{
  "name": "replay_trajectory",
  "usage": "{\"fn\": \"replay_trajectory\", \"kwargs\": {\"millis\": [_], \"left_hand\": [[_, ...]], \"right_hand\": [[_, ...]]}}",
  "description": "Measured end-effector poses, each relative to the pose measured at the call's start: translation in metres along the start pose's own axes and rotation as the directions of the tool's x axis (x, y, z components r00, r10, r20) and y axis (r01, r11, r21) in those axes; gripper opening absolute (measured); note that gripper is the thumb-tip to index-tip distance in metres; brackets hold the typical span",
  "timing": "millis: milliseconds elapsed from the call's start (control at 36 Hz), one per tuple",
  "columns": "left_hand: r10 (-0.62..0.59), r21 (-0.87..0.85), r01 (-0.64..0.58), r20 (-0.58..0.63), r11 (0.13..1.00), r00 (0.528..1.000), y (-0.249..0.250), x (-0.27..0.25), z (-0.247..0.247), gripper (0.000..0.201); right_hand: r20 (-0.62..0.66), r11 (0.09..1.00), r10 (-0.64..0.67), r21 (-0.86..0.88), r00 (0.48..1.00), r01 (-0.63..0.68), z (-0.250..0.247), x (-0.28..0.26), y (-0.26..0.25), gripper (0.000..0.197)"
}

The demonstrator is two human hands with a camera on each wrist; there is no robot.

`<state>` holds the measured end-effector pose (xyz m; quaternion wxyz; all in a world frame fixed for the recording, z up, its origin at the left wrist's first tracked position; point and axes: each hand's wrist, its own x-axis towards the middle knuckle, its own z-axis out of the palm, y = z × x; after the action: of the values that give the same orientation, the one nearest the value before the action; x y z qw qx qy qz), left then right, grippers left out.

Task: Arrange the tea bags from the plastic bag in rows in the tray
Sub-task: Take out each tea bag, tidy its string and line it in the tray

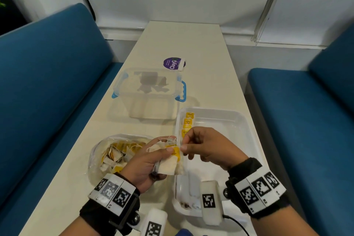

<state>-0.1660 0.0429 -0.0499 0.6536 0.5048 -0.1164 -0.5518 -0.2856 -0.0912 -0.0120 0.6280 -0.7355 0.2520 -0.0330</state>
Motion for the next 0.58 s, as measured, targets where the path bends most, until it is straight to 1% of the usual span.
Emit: {"fn": "replay_trajectory", "kwargs": {"millis": [111, 222, 361, 500, 583], "left_hand": [[0.031, 0.007, -0.031, -0.037, 0.999, 0.999, 0.0, -0.001, 0.005, 0.038], [0.059, -0.001, -0.059, -0.067, 0.998, 0.996, -0.002, 0.0, 0.007, 0.034], [0.066, -0.077, -0.074, -0.104, 0.994, 0.992, -0.004, 0.001, 0.005, 0.034], [0.074, -0.12, -0.093, -0.151, 0.988, 0.986, -0.004, 0.005, 0.002, 0.026], [0.09, -0.134, -0.111, -0.154, 0.985, 0.984, -0.004, 0.005, 0.001, 0.027]], "right_hand": [[-0.017, 1.0, 0.026, 0.011, 1.0, -0.026, 0.003, -0.002, -0.003, 0.02], [-0.022, 0.999, -0.031, 0.036, 0.999, 0.032, 0.007, -0.001, -0.001, 0.018], [-0.082, 0.989, -0.086, 0.112, 0.993, 0.095, 0.009, 0.001, 0.004, 0.019], [-0.134, 0.982, -0.114, 0.134, 0.984, 0.132, 0.005, 0.002, 0.008, 0.017], [-0.178, 0.959, -0.111, 0.238, 0.978, 0.152, 0.002, 0.002, 0.01, 0.016]]}}
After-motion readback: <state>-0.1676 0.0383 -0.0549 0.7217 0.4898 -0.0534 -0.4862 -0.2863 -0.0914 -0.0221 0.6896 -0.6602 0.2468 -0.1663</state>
